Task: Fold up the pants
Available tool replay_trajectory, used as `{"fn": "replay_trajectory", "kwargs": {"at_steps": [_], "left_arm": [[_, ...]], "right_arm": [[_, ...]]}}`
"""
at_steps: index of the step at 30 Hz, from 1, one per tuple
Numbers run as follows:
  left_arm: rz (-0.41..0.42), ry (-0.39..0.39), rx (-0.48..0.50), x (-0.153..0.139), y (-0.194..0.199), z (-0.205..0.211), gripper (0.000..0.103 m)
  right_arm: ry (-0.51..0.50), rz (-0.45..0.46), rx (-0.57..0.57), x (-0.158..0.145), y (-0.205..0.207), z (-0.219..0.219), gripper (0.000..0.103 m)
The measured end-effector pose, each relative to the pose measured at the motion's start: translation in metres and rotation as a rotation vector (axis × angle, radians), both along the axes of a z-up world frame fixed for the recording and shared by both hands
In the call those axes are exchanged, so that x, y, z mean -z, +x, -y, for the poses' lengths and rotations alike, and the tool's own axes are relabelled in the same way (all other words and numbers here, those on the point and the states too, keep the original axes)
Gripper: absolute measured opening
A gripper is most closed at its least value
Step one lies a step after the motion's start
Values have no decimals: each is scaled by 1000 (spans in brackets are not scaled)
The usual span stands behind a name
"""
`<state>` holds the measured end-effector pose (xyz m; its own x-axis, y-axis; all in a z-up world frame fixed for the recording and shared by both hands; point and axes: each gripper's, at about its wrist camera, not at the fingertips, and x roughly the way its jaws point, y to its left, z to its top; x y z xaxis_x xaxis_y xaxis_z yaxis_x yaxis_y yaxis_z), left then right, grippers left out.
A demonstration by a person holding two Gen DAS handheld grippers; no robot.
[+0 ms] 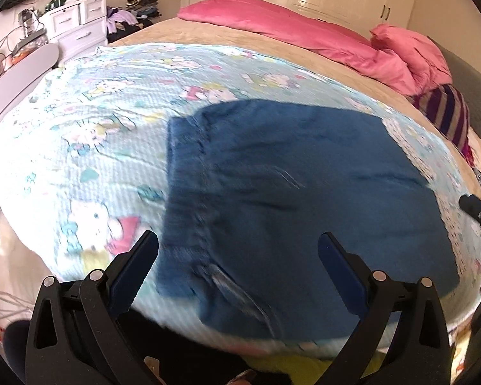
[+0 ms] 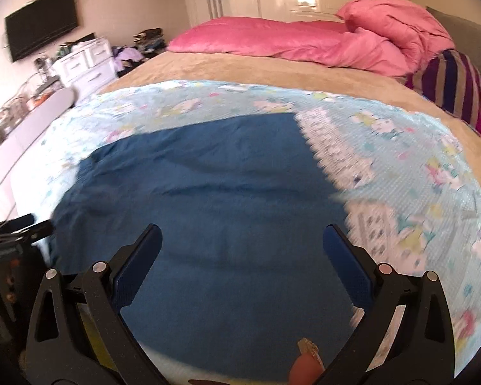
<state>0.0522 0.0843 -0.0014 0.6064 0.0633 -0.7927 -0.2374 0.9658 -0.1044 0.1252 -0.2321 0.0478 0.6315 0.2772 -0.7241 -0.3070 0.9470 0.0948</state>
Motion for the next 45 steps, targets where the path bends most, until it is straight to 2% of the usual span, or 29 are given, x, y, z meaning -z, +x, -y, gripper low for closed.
{"fn": "replay_trajectory", "kwargs": {"at_steps": [5,9,12,14,15,17,19,20,22,23,24,26,30,32,34,38,40,41,43,45], "left_arm": [[27,-27,5,-4,39,-19,99],[54,-91,89,-1,75,-22,99],[-5,-59,98,14,103,-15,98],[-37,-7,124,27,115,-7,98],[-65,39,126,36,120,-2,98],[-94,63,122,50,124,-3,98],[-94,108,128,58,124,1,98],[-92,128,131,59,124,4,98],[-94,151,131,60,126,8,98],[-93,151,131,60,127,8,98],[-90,146,130,60,126,5,98],[-80,142,131,60,125,4,98],[-68,146,122,63,121,2,99],[-63,145,120,63,119,3,99],[-57,146,121,63,117,3,99],[-51,146,123,63,115,3,99],[-49,146,123,64,114,3,99],[-48,143,123,63,114,3,99],[-41,135,123,62,113,2,99],[-28,119,118,60,111,0,99]], "right_arm": [[-34,-46,30,6,86,17,95],[-74,-85,63,23,171,29,95],[-177,-97,68,41,220,26,95],[-218,-100,75,51,244,26,93],[-219,-117,81,57,257,28,88],[-202,-152,93,66,277,33,78],[-191,-172,94,72,289,36,73],[-184,-184,86,76,292,36,66],[-169,-239,20,86,297,31,41],[-164,-246,-12,88,298,28,23],[-184,-231,-42,85,296,23,15],[-222,-204,-65,78,294,16,6],[-259,-117,-52,62,305,10,5],[-282,-109,-47,67,311,4,5],[-337,-132,-43,84,320,-4,6],[-397,-80,-44,94,319,-9,14],[-383,-73,-22,83,317,-1,30],[-365,-63,-1,74,313,6,49],[-261,-9,4,47,293,19,54],[-196,50,-26,24,262,25,65]]}}
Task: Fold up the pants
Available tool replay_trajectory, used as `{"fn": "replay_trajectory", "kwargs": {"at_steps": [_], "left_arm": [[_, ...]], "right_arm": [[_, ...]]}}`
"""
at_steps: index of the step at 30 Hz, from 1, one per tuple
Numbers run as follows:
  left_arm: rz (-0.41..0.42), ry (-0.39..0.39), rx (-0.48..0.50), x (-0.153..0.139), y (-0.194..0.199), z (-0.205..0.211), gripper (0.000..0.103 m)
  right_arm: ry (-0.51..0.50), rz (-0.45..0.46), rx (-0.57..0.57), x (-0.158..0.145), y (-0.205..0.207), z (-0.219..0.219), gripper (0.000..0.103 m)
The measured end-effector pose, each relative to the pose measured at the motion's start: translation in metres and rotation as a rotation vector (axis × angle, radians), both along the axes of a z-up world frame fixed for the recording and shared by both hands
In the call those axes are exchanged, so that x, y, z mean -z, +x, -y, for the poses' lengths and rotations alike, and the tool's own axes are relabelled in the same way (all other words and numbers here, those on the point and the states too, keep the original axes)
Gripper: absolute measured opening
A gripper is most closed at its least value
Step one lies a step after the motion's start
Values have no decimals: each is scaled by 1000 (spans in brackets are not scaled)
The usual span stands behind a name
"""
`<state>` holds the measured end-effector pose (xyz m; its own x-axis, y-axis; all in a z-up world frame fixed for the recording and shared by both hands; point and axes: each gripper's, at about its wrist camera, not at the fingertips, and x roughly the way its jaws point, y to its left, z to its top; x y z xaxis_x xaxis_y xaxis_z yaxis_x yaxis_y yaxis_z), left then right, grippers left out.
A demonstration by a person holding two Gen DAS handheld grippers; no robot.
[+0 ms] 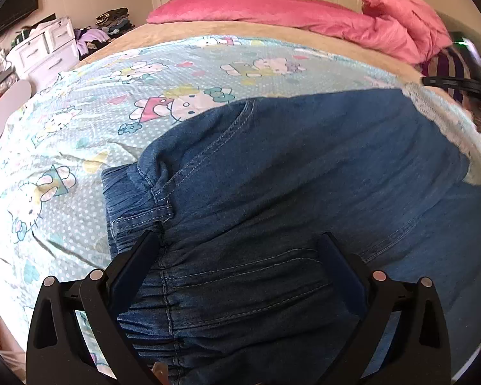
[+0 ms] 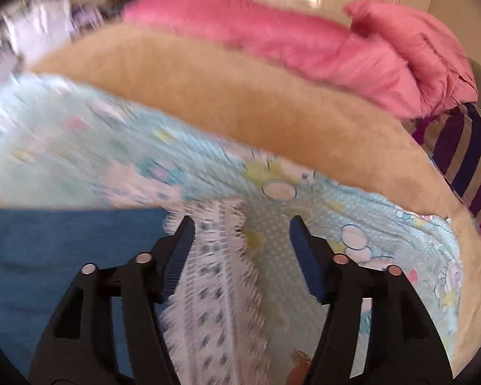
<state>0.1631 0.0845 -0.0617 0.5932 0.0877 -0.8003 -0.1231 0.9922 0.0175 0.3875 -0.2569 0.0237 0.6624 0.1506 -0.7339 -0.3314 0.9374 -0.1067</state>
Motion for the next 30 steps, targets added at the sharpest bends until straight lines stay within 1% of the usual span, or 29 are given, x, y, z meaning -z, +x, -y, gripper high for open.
{"fn": "replay_trajectory", "kwargs": {"at_steps": [2,3,5,6,8,9,10,11,12,14,15,17,18,20,21,22,23,25,27,30], "left_arm": [[7,-8,-3,-2,-3,-2,99],[8,-11,-3,-2,-4,-2,99],[7,-12,-5,-2,-4,-3,99],[6,-10,-4,-2,-4,-3,99],[5,-3,-5,-1,-4,-2,99],[5,-2,-5,-1,-5,-2,99],[6,0,-5,-1,-5,-2,99],[7,-3,-5,-1,-6,-3,99],[9,-4,-6,-1,-6,-3,99],[12,-11,-6,-1,-8,-5,99],[13,-14,-6,-1,-8,-5,99],[16,-14,-8,-2,-9,-6,99],[18,-15,-11,-4,-10,-6,99],[34,-60,-22,-15,-17,-11,99],[62,-116,-15,-25,-24,-16,99],[78,-139,-11,-30,-28,-18,99],[90,-145,-13,-37,-31,-21,99],[115,-116,-29,-50,-37,-27,99],[146,-88,-59,-63,-39,-36,99],[157,-79,-98,-70,-38,-54,99]], "right_arm": [[51,-2,-83,-10,-35,-5,67],[64,-16,-144,-10,-56,-14,68],[45,-62,-239,-1,-91,-30,71],[12,-101,-254,10,-102,-38,71],[-49,-171,-244,33,-112,-44,71],[-105,-207,-225,50,-114,-46,71],[-163,-223,-193,66,-117,-44,71],[-112,-217,-176,71,-120,-36,72],[-55,-233,-150,73,-118,-27,73],[0,-259,-116,72,-112,-15,74],[7,-261,-113,72,-111,-14,74],[-8,-260,-112,65,-111,-18,74],[10,-254,-114,57,-116,-18,74],[91,-220,-146,37,-126,-19,74],[124,-192,-174,24,-133,-21,78],[140,-168,-200,14,-139,-25,81],[151,-142,-229,4,-144,-29,84],[159,-90,-281,-14,-150,-43,87],[183,-66,-328,-25,-149,-58,93],[164,-50,-402,-32,-150,-90,93]]}}
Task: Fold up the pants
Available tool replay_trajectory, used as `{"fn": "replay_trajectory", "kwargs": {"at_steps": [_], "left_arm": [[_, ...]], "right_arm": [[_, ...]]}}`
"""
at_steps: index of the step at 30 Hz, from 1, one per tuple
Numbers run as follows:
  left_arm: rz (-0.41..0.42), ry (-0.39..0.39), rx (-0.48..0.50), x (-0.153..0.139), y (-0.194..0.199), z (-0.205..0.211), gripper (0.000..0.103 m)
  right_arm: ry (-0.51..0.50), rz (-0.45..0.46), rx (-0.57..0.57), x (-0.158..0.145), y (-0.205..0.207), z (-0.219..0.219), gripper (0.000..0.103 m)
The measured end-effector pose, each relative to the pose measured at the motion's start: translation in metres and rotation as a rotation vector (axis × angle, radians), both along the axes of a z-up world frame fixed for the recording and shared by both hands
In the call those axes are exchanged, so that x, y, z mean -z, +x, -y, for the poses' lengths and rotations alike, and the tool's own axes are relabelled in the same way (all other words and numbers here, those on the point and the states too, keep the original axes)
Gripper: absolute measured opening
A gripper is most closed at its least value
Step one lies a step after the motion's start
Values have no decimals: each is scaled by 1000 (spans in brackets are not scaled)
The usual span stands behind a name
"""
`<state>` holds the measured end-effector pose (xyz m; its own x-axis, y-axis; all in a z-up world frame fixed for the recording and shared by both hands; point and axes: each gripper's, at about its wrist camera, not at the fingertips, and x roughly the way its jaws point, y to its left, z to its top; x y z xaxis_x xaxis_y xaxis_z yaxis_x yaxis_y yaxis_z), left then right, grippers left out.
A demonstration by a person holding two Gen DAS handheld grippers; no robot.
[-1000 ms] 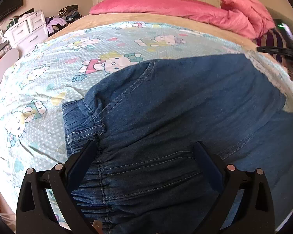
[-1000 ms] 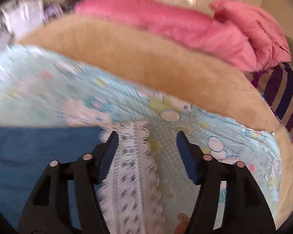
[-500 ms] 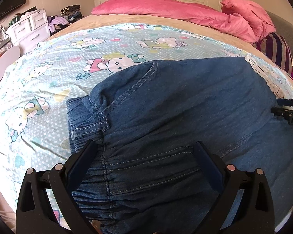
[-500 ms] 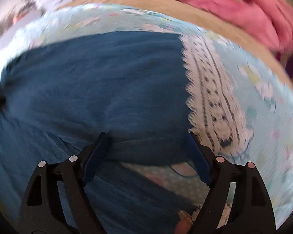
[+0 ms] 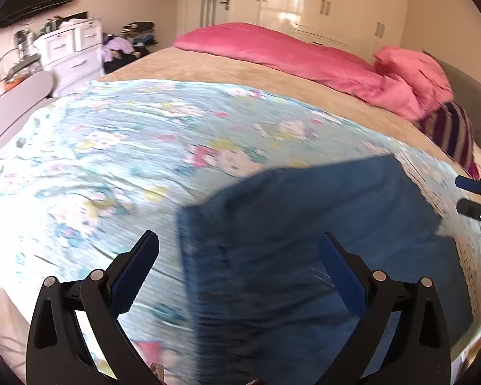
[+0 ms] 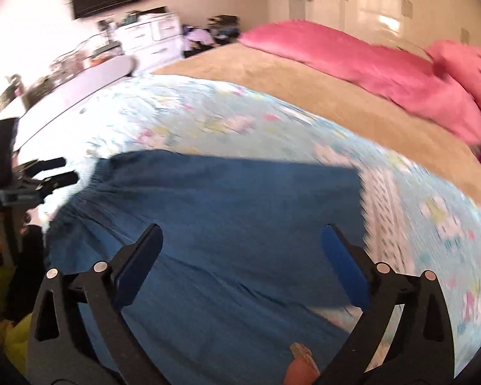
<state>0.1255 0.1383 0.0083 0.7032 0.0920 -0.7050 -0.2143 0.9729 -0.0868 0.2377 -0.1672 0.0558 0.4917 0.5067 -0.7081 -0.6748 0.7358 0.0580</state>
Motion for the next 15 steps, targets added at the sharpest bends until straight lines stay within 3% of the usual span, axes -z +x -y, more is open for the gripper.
{"fn": "replay_trajectory", "kwargs": {"at_steps": [6,15], "left_arm": [[-38,-16,-66,2,17,-45,99],[-118,-23,35,28,59,-49,98]], "right_arm": [[-59,4,-93,15,15,-65,93],[-217,-8,-165,47,55,-128,93]]}}
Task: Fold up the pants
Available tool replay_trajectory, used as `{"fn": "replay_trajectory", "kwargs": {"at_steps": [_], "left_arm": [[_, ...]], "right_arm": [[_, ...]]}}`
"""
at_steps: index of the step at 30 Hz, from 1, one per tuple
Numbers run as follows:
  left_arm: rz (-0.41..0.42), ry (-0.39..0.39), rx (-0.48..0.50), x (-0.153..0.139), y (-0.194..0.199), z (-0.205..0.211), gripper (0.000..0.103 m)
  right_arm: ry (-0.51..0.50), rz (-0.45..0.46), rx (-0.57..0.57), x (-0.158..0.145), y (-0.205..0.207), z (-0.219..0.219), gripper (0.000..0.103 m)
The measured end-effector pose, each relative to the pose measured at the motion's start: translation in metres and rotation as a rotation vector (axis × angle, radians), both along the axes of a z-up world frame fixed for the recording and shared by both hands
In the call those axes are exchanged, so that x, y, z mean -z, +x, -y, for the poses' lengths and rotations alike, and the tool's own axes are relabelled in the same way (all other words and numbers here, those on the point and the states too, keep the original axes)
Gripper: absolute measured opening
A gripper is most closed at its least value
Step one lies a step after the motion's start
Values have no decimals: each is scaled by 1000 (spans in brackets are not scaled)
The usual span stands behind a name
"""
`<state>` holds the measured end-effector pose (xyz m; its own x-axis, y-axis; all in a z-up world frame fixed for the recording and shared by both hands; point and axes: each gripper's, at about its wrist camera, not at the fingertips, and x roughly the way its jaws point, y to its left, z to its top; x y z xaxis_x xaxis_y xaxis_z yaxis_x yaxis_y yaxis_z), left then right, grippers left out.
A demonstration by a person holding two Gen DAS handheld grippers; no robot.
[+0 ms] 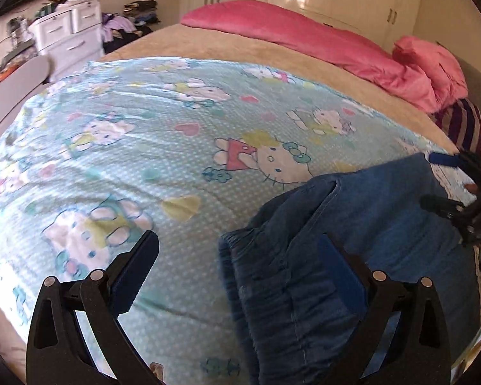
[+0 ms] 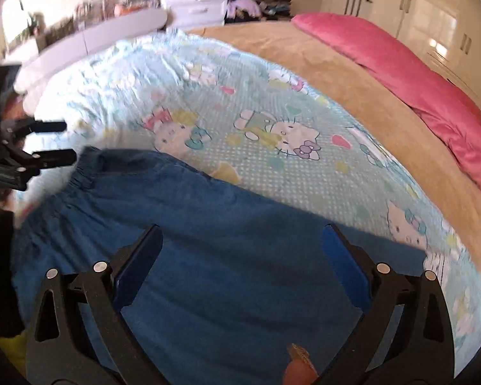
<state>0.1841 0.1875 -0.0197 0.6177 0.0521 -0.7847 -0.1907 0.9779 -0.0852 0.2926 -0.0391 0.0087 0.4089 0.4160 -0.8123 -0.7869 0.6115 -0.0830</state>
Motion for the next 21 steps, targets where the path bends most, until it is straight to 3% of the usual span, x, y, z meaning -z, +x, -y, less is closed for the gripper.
{"fn": "replay_trajectory", "kwargs": {"at_steps": [4,5,6,7,9,15,18,19,21], "left_arm": [[-27,-38,47,17,19,2,93],[-36,-53,62,22,23,2,85],[-42,-61,69,26,26,2,65],[-52,-67,80,32,30,3,53],[-60,-28,80,39,34,5,41],[67,-5,107,19,13,12,34],[125,45,149,6,-3,28,33],[141,76,165,2,-8,35,33],[165,129,188,-2,-15,46,33]], "right_arm": [[-60,-11,-23,15,16,-10,93],[-72,-12,-28,19,19,-13,92],[-81,-13,-33,21,21,-15,92],[-92,-15,-41,24,24,-19,91],[-106,-20,-55,28,28,-25,88],[-171,29,-150,42,31,-51,81],[-181,66,-213,47,24,-59,78],[-185,60,-232,50,21,-61,74],[-170,26,-244,51,17,-61,50]]}}
